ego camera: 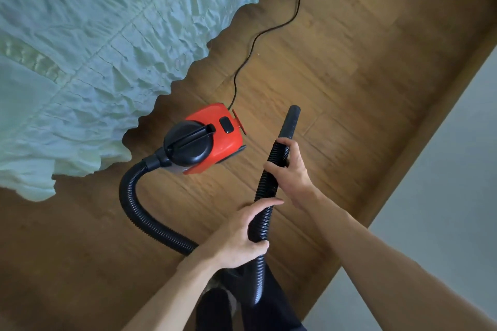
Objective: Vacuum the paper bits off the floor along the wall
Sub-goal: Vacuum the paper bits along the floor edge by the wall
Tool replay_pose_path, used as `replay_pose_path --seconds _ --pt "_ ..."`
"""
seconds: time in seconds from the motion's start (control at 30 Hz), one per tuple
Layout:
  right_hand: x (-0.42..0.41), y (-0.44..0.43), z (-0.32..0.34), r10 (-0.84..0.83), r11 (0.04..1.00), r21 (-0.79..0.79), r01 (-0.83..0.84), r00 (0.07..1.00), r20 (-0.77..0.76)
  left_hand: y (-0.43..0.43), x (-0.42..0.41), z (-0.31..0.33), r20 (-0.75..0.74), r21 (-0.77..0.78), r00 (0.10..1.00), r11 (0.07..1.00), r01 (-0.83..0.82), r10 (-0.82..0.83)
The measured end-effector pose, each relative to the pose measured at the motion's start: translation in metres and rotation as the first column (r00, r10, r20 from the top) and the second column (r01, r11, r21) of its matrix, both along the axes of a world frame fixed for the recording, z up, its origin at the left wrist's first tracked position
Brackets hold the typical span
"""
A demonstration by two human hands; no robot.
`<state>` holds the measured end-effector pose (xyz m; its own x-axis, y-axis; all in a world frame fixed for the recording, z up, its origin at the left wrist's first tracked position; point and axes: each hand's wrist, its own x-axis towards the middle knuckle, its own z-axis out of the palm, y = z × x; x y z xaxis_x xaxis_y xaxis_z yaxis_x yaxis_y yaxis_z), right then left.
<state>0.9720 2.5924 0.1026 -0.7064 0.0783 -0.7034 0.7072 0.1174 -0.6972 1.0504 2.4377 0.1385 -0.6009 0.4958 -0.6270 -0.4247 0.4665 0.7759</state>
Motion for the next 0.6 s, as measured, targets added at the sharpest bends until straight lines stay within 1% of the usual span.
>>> replay_pose_path --seconds 0.2,0.33,0.6 --pt "-0.02 0.033 -0.017 0.021 0.999 0.048 -0.022 1.0 0.022 0.028 -0.018 -0.015 0.023 0.011 1.0 1.0 0.015 -0.015" --pt "-0.027 0.046 -0.032 0.012 0.998 0.054 -0.015 0.999 0.052 0.036 -0.027 -0.026 0.081 0.085 0.996 0.996 -0.029 0.022" --pt "-0.028 0.065 -0.059 -0.012 1.0 0.024 0.008 0.987 0.162 0.035 -0.03 -0.048 0.17 0.125 0.985 0.992 -0.036 0.015"
